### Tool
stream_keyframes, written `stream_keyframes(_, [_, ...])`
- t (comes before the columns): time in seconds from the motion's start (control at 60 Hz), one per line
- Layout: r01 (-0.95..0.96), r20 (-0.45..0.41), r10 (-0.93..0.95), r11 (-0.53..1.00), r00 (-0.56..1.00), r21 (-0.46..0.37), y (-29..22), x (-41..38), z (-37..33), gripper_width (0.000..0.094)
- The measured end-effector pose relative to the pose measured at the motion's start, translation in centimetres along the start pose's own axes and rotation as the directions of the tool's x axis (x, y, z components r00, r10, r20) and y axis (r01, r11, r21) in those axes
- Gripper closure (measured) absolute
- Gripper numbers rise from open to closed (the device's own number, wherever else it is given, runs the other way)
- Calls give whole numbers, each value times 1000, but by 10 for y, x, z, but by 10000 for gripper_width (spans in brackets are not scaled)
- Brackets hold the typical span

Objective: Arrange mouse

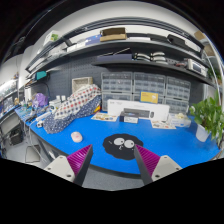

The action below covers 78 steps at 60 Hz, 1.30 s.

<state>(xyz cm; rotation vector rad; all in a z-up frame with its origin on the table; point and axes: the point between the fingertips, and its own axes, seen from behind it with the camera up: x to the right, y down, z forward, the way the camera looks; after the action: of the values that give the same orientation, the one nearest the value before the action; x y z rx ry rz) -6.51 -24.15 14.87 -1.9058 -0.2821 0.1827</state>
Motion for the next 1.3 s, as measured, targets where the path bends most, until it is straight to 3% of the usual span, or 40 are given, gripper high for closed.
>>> stream_keyframes(0.333, [-27, -10, 26, 989, 1000, -144, 77, -64, 42, 123])
stream_keyframes(0.683, [-35, 3, 36, 971, 999, -238, 84, -179, 142, 114])
stream_keyframes(0.933, [-47, -83, 21, 943, 996, -329, 92, -196, 220, 112])
stream_keyframes(1.133, [-107, -150, 62, 943, 987, -314, 74, -186, 267, 145])
stream_keyframes(1.3, [-132, -219, 63, 939, 974, -317, 63, -173, 299, 237])
